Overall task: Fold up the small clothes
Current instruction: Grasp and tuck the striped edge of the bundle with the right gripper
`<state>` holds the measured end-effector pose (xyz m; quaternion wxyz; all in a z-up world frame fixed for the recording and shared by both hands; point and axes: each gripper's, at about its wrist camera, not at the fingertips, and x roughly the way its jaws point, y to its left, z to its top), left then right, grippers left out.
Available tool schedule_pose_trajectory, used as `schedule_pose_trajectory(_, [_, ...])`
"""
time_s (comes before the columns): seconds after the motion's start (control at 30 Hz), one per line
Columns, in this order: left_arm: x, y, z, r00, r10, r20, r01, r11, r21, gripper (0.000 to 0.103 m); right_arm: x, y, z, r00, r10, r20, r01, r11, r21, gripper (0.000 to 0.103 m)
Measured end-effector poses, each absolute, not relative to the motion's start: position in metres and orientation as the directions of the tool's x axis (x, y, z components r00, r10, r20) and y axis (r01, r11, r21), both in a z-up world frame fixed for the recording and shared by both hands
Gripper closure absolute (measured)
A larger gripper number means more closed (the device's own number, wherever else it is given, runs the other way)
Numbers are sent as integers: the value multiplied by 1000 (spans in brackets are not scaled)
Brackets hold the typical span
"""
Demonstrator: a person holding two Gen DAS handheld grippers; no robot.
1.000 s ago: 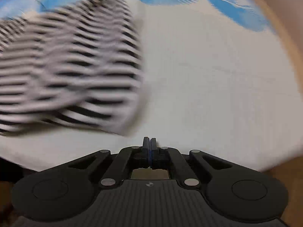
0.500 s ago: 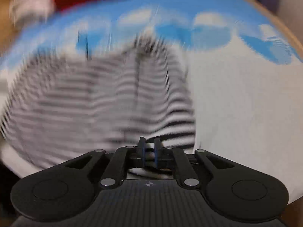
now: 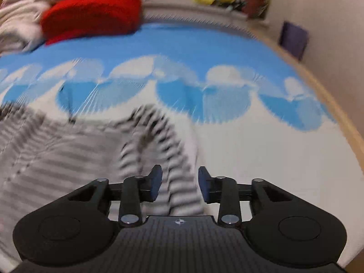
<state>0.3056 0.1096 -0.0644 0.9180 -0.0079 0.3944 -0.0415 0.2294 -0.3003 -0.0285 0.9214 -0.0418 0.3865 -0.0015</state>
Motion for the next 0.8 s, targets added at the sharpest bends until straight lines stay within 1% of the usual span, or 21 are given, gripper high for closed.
schedule_pose_trajectory(0.07, [309, 113, -69, 680, -85, -728, 66, 996, -55, 57, 254, -302, -36, 702, -18, -712, -21, 999, -46, 57])
schedule_pose_trajectory(0.13, [314, 116, -74, 664, -88, -743, 66, 996, -59, 64, 274, -303, -47, 689, -14, -725, -17, 999, -35, 57])
schedule_pose_trajectory(0.17, [316, 118, -76, 657, -94, -748, 72, 995, -63, 74, 285, -301, -54, 679, -13, -734, -18, 999, -35, 57])
schedule_pose_trajectory(0.2, [318, 119, -79, 648, -104, -754, 83, 994, -65, 88, 294, -299, -62, 667, -19, -745, -21, 999, -45, 57])
schedule_pose_trajectory(0.23, [320, 120, -81, 647, -106, -756, 92, 994, -60, 94, 301, -297, -68, 661, -24, -750, -26, 998, -55, 57])
schedule_pose_trajectory(0.27, [322, 119, -80, 656, -97, -749, 96, 994, -44, 98, 306, -294, -73, 657, -23, -754, -36, 997, -62, 59])
schedule_pose_trajectory(0.3, [323, 119, -78, 680, -78, -729, 91, 996, -22, 99, 312, -292, -79, 648, -19, -761, -49, 997, -66, 79])
schedule_pose_trajectory(0.33, [322, 120, -71, 722, -47, -691, 69, 998, 3, 99, 316, -292, -82, 639, -23, -769, -57, 995, -77, 98])
schedule_pose_trajectory(0.37, [322, 122, -64, 756, -31, -653, 46, 999, 5, 99, 318, -292, -80, 647, -47, -761, -42, 994, -97, 101])
schedule_pose_trajectory(0.4, [322, 124, -58, 786, -31, -618, 31, 999, -10, 99, 317, -294, -74, 693, -80, -716, 4, 994, -107, 101])
schedule_pose_trajectory(0.43, [323, 122, -58, 792, -30, -610, 29, 1000, -10, 99, 315, -299, -61, 745, -88, -661, 49, 996, -77, 102])
schedule_pose_trajectory(0.47, [328, 118, -63, 775, -29, -631, 39, 999, 2, 99, 314, -302, -50, 785, -95, -612, 79, 995, -53, 102])
schedule_pose_trajectory(0.5, [333, 113, -74, 742, 1, -671, 42, 998, 48, 99, 315, -301, -49, 795, -110, -597, 87, 994, -67, 101])
schedule_pose_trajectory(0.57, [343, 107, -93, 672, 49, -739, 39, 994, 101, 96, 325, -294, -68, 745, -112, -657, 64, 993, -96, 101])
schedule_pose_trajectory(0.6, [347, 109, -100, 635, 51, -771, 28, 996, 89, 90, 329, -290, -79, 714, -116, -691, 52, 992, -113, 101])
schedule_pose_trajectory(0.63, [349, 112, -104, 604, 45, -795, 11, 998, 65, 86, 334, -285, -91, 675, -126, -727, 30, 989, -143, 101])
schedule_pose_trajectory(0.67, [350, 116, -103, 585, 32, -810, -7, 999, 34, 77, 337, -282, -101, 640, -132, -757, 10, 986, -165, 100])
schedule_pose_trajectory(0.7, [348, 120, -98, 583, 16, -812, -20, 1000, 6, 72, 338, -278, -108, 611, -144, -778, -3, 983, -184, 98])
schedule_pose_trajectory(0.73, [343, 125, -90, 596, -5, -803, -22, 1000, -23, 70, 336, -276, -107, 610, -159, -776, -5, 979, -204, 98])
schedule_pose_trajectory(0.77, [337, 128, -79, 620, -26, -784, -18, 999, -47, 64, 333, -274, -100, 623, -163, -765, -2, 978, -211, 94])
schedule_pose_trajectory(0.8, [328, 131, -66, 649, -45, -760, -8, 998, -66, 58, 328, -275, -89, 646, -152, -748, 4, 981, -196, 87])
